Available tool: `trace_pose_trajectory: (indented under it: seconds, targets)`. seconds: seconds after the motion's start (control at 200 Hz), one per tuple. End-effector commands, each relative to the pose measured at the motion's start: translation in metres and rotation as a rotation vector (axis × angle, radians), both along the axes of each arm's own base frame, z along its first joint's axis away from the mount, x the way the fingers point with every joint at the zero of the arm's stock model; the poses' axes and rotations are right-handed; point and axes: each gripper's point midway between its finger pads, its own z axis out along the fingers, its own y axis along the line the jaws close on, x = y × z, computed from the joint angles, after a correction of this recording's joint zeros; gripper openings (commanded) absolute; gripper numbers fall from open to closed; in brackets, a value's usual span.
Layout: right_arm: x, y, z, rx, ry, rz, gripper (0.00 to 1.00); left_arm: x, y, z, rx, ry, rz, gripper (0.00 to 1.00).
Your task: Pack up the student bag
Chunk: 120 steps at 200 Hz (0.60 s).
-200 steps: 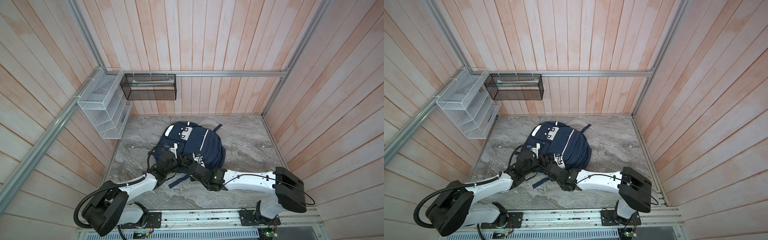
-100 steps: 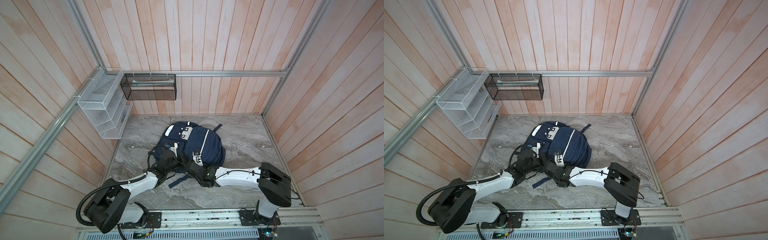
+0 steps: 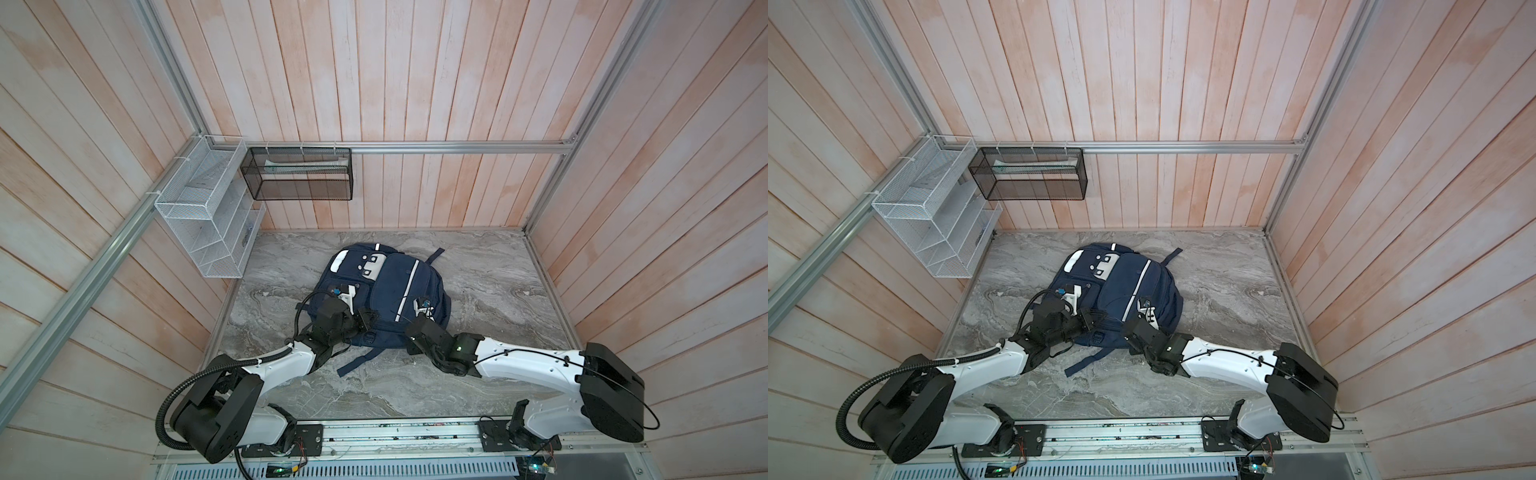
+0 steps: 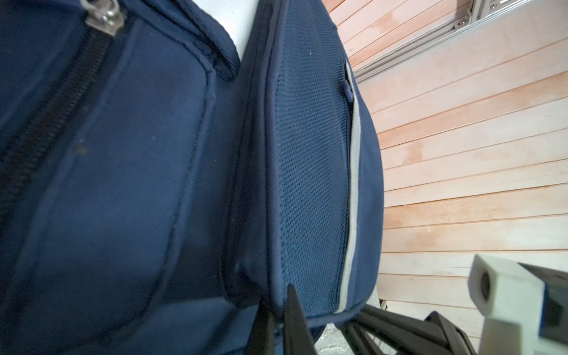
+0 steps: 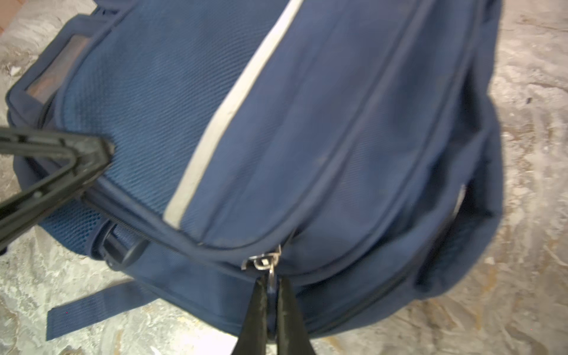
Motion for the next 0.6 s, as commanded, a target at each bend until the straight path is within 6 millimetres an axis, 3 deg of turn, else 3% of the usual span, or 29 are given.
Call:
trace_pose_trajectory:
  seconds: [0.0,0.255,0.44,0.5,0.595]
  targets:
    - [0.017,-0.033,0.004,-0.097,-0.044,0.028,0.0,0.006,0.009,-0.016,0.026,-0.001,0.037,0.0]
    - [0.089,-0.06,0.058,-0.03,-0.187,0.043,0.0,-0.001,0.017,-0.038,0.059,0.037,0.049,0.0]
    - [0.141,-0.098,0.057,-0.095,-0.202,-0.043,0.0,-0.005,0.017,-0.049,0.054,0.065,0.045,0.0]
    - [0.147,-0.096,0.054,-0.1,-0.177,-0.021,0.0,-0.004,0.018,-0.05,0.058,0.065,0.051,0.0]
    - [0.138,-0.082,0.047,-0.116,-0.108,0.052,0.0,0.005,0.023,-0.046,0.065,0.054,0.062,0.0]
